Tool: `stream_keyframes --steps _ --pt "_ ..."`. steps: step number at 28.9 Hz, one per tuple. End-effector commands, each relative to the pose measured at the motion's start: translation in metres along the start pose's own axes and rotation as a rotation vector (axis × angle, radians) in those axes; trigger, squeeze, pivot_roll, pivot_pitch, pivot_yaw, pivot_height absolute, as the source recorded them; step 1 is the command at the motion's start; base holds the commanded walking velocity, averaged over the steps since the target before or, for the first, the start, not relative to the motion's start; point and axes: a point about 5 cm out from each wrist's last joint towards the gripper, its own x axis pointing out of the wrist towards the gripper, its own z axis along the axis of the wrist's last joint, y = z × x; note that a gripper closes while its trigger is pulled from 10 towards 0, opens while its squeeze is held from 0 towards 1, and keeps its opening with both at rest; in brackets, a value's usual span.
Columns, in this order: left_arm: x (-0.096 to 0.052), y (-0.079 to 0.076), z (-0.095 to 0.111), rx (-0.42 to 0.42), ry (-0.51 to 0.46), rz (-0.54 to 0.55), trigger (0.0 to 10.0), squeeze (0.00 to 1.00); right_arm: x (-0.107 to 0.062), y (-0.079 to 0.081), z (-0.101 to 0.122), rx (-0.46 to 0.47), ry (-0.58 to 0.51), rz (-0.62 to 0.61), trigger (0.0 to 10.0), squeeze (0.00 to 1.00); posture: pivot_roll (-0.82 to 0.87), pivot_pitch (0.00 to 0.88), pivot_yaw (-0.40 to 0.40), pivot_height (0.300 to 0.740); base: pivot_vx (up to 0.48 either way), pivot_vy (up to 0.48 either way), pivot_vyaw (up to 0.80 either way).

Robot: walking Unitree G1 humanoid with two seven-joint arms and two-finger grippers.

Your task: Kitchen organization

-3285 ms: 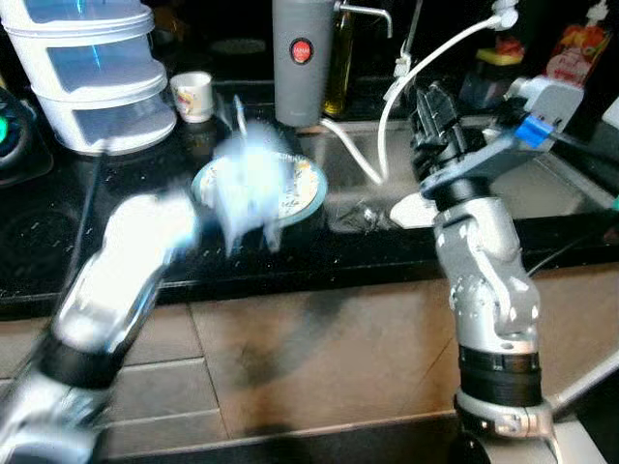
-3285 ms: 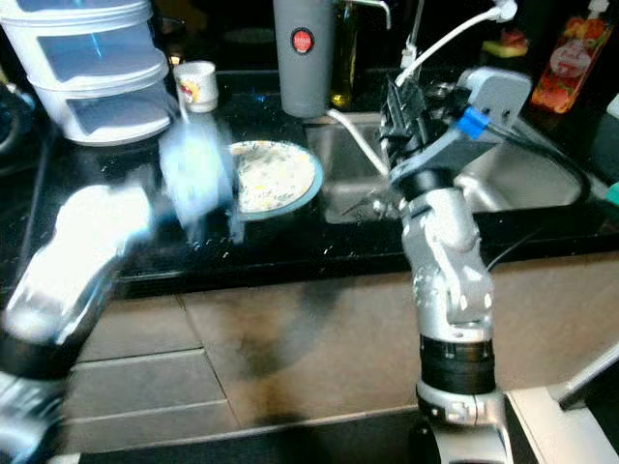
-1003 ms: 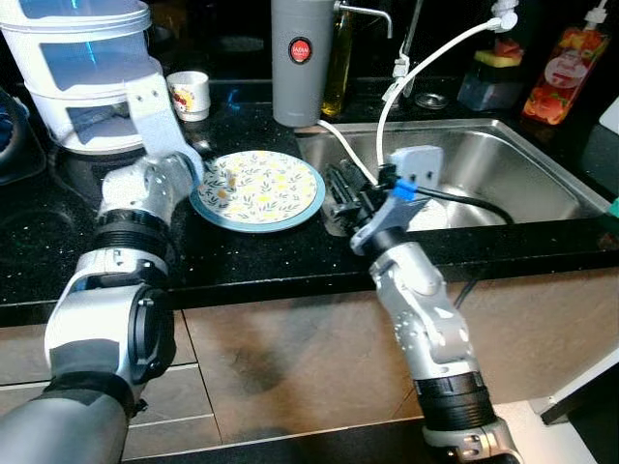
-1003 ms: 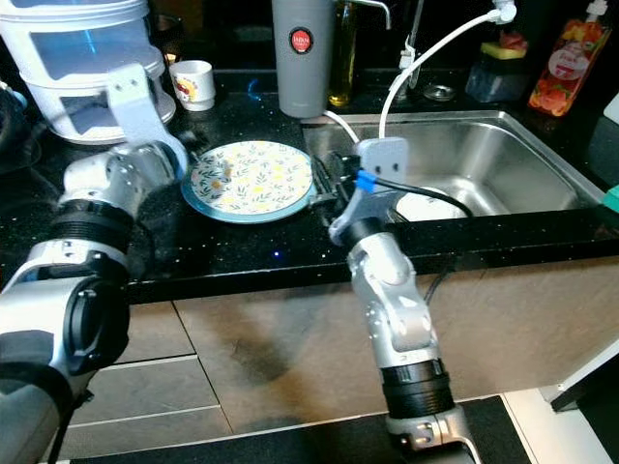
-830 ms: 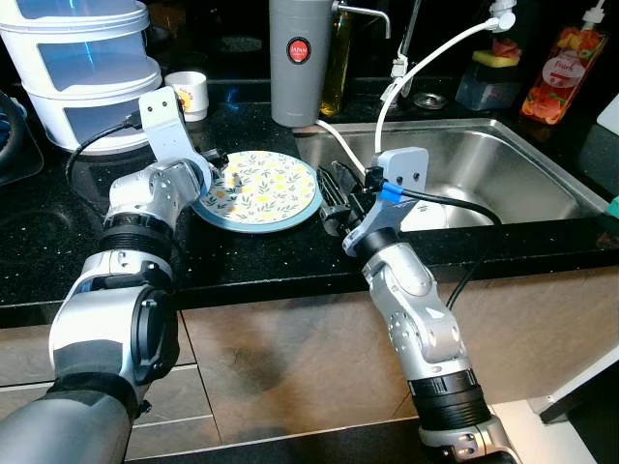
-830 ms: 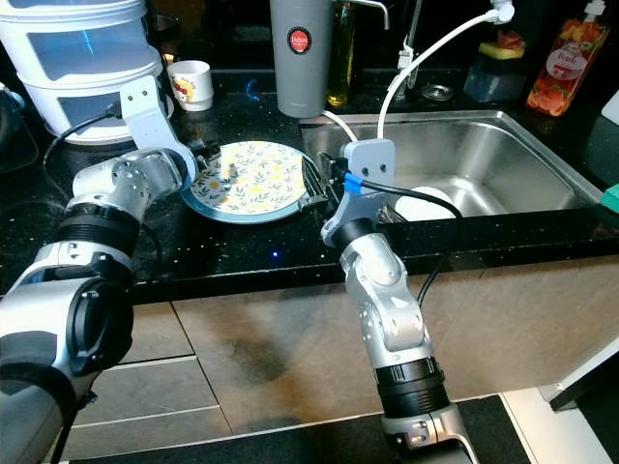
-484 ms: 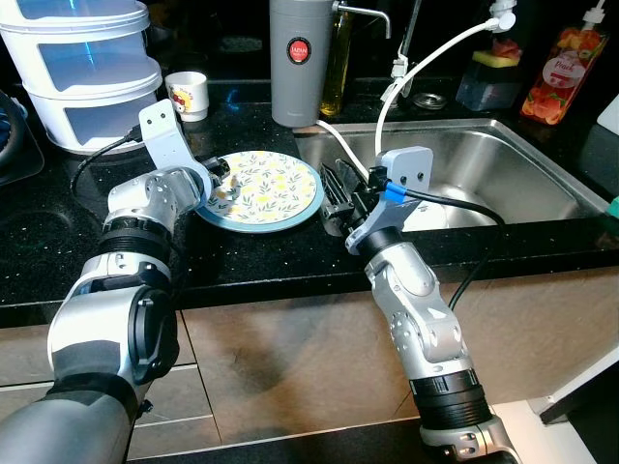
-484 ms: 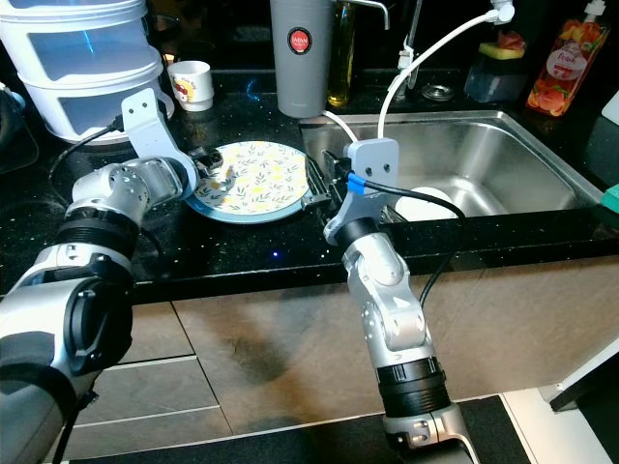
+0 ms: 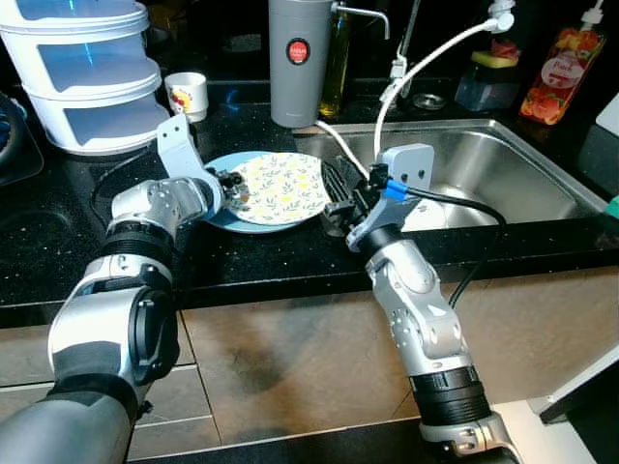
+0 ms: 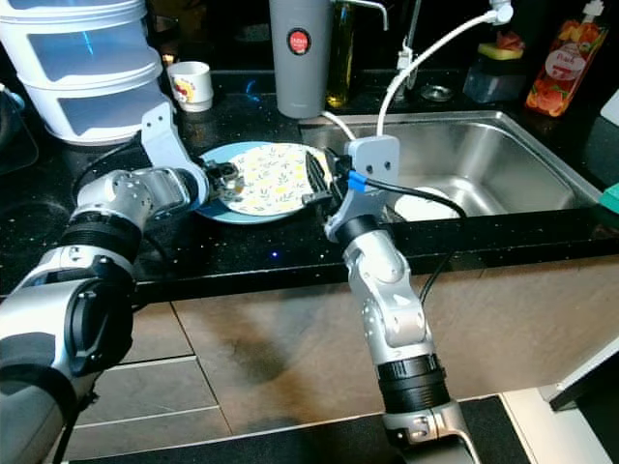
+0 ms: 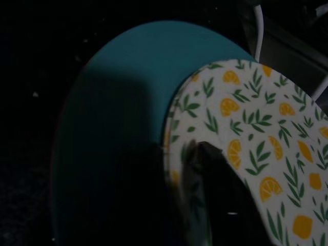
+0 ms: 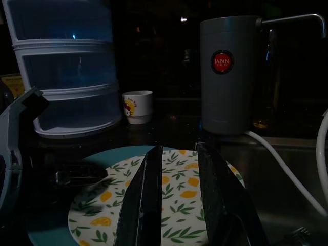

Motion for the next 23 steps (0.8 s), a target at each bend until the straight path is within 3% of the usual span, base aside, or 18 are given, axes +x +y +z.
stream_keyframes --steps 1,9,11,15,23 --pt "0.005 0.008 -0.023 -0.031 0.087 0.029 0.0 0.0 0.001 -0.003 0.002 -0.004 -0.013 -0.007 10.0 0.0 0.03 0.0 -0.017 0.74 0.0 0.0 0.0" --pt "-0.001 0.001 0.004 -0.159 -0.06 -0.084 0.0 0.0 0.001 -0.004 0.003 -0.004 -0.015 -0.012 10.0 0.0 0.03 0.0 -0.019 0.74 0.0 0.0 0.0" --pt "-0.007 -0.006 0.024 -0.204 -0.173 -0.185 0.0 0.0 0.001 -0.005 0.004 -0.003 -0.019 -0.017 10.0 0.0 0.03 0.0 -0.019 0.74 0.0 0.0 0.0" --pt "-0.017 -0.013 0.043 -0.232 -0.279 -0.284 0.0 0.0 0.0 -0.007 0.006 -0.004 -0.026 -0.025 10.0 0.0 0.03 0.0 -0.019 0.74 0.0 0.0 0.0" --pt "-0.033 -0.02 0.063 -0.254 -0.385 -0.412 0.0 0.0 0.0 -0.017 0.015 -0.014 -0.051 -0.053 10.0 0.0 0.03 0.0 -0.016 0.74 0.0 0.0 0.0"
